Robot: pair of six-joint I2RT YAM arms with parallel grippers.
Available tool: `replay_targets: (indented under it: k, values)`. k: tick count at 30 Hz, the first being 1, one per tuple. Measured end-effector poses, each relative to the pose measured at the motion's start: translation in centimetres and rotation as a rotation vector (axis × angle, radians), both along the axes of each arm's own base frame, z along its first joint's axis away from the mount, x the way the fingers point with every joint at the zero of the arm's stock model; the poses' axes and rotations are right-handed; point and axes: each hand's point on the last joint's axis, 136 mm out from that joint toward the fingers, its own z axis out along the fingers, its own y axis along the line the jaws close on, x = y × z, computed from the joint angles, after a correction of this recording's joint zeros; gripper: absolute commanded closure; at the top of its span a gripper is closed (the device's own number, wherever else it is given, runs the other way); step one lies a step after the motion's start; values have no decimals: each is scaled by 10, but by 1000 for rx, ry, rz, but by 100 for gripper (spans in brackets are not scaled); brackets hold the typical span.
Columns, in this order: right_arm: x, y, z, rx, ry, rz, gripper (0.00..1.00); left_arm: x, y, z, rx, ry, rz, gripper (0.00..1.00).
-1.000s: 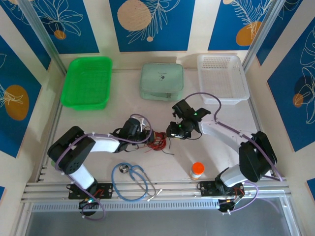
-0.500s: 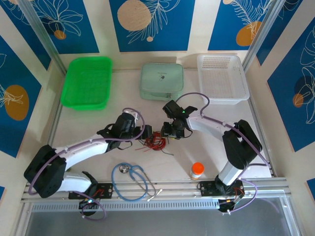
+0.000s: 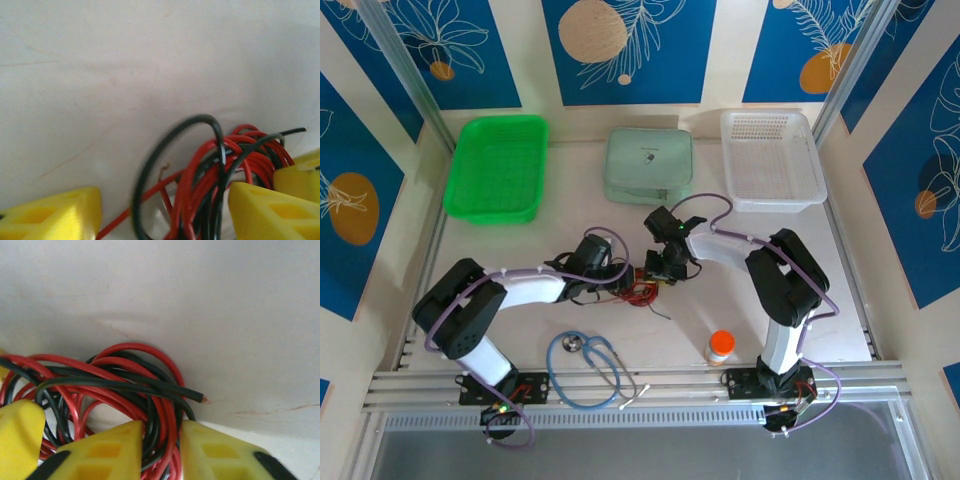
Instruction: Untangle the cables
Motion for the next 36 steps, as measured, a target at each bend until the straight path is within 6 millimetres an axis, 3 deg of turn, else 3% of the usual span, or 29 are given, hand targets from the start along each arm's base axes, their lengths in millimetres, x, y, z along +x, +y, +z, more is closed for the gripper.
replay_targets:
  k: [3,6,8,12,15,23,26,28,32,36]
  values:
    - [0,1,0,24,1,-9,90,3,0,-3,-11,7,33,63]
    - [1,-2,2,58,-3,-18,100,8,-13,1,-87,-6,34,88]
    - [1,-11,2,73,-1,-37,100,5,-25,4,-141,1,4,100]
    - [-3,-28,6,129,1,-48,100,-8,-41,15,-202,11,-68,100]
    - [1,-35,23,175,-50,-10,100,-14,-45,37,-225,-20,-108,100]
    - [7,-22,102,246,-328,299,100,-3,-24,119,-125,-226,-131,100]
    - [-5,-16,115,248,-388,420,100,2,-13,127,-64,-260,-127,100]
    - [-14,-14,117,243,-400,485,100,3,-7,121,-22,-257,-129,91]
    - [-25,-11,121,264,-416,551,100,9,2,102,50,-243,-138,48]
    - [-29,-11,121,337,-403,518,100,17,3,88,77,-235,-139,27]
